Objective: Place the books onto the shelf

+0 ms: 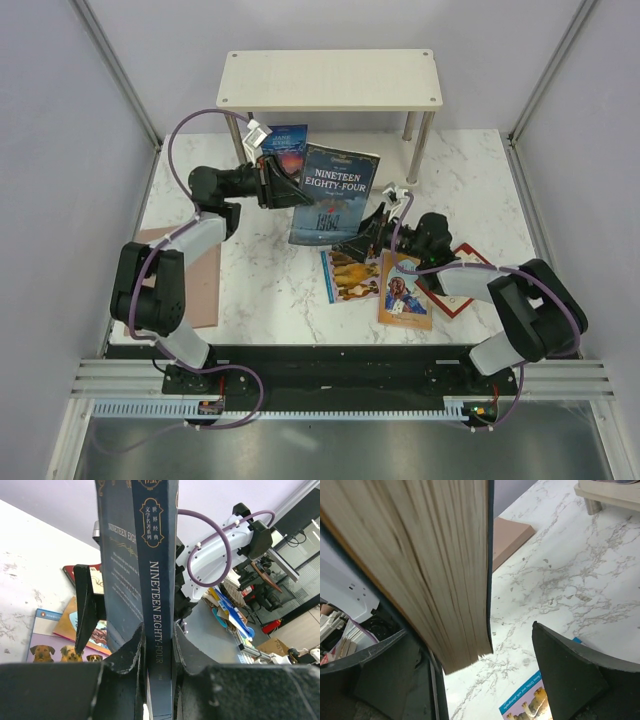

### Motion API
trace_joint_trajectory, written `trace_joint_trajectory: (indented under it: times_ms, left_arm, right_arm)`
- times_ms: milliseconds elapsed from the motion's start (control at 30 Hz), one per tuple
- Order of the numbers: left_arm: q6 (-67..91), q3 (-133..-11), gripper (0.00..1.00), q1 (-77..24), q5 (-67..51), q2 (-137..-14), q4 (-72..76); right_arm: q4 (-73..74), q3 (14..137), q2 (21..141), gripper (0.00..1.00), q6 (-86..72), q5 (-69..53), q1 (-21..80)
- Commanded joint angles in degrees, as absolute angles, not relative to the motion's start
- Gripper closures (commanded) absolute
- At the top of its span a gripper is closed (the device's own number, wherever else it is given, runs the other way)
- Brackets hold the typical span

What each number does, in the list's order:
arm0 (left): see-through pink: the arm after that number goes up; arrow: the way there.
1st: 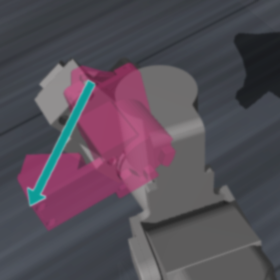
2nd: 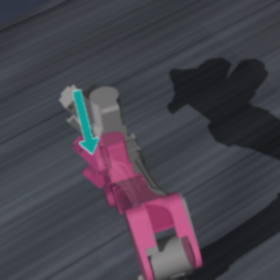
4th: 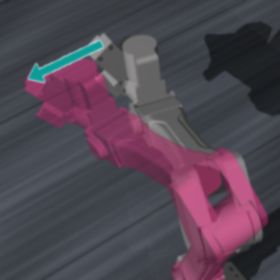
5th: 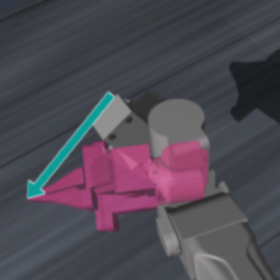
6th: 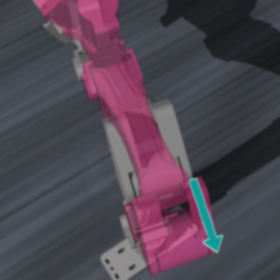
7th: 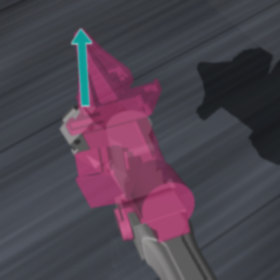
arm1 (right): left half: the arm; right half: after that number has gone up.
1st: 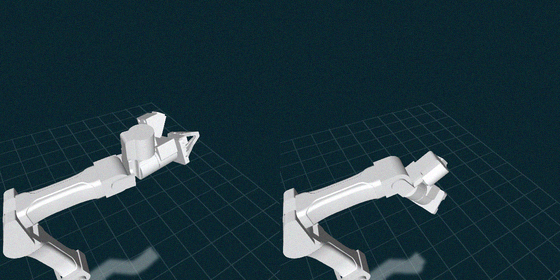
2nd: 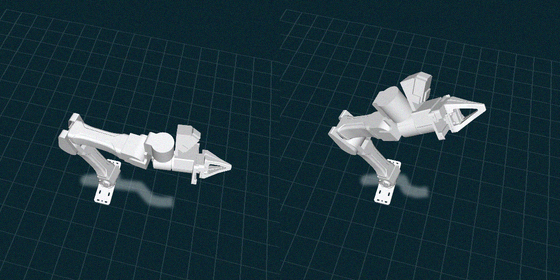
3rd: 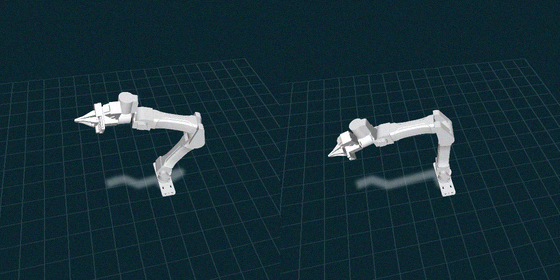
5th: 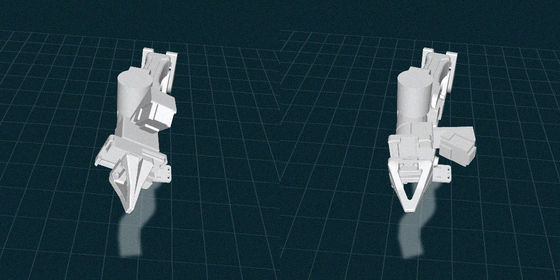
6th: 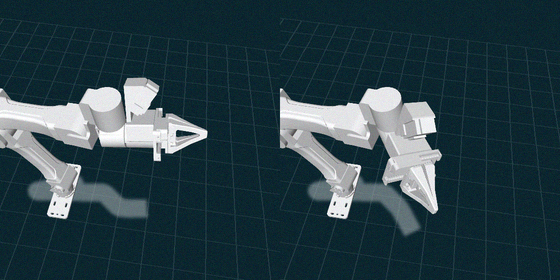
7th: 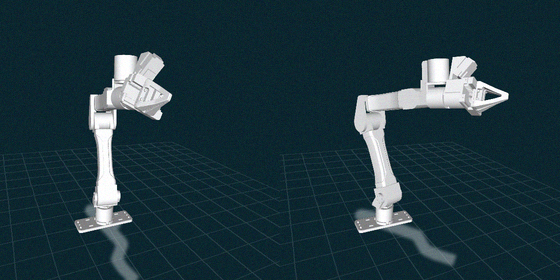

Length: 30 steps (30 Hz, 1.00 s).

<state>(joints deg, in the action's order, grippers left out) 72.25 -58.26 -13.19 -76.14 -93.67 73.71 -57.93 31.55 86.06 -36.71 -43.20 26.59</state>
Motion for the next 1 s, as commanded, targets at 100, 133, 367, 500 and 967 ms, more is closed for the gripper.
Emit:
trace_joint_trajectory:
  times_ms: [100, 133, 367, 500, 967]
  left_arm:
    - [73.7, -59.2, 0.98, -14.5, -75.0, -96.0, 95.3]
    - [73.5, -59.4, 0.98, -14.5, -75.1, -96.2, 95.3]
    - [74.0, -61.7, 0.98, -14.3, -75.7, -98.1, 95.3]
    - [74.6, -63.5, 0.98, -14.2, -76.1, -98.7, 95.2]
    - [46.0, -42.1, 0.00, -5.7, -65.4, -82.5, 71.3]
  right_arm:
    - [-66.8, 33.8, 86.5, 0.02, -40.3, -44.2, 27.5]
    - [-66.9, 33.8, 86.4, 0.02, -40.4, -44.5, 27.5]
    - [-62.1, 36.9, 88.1, 0.88, -42.3, -47.2, 27.6]
    - [-54.4, 38.2, 87.5, 1.00, -37.6, -44.7, 27.6]
    - [-27.4, 62.0, 106.6, 1.00, -30.6, -35.4, 27.6]
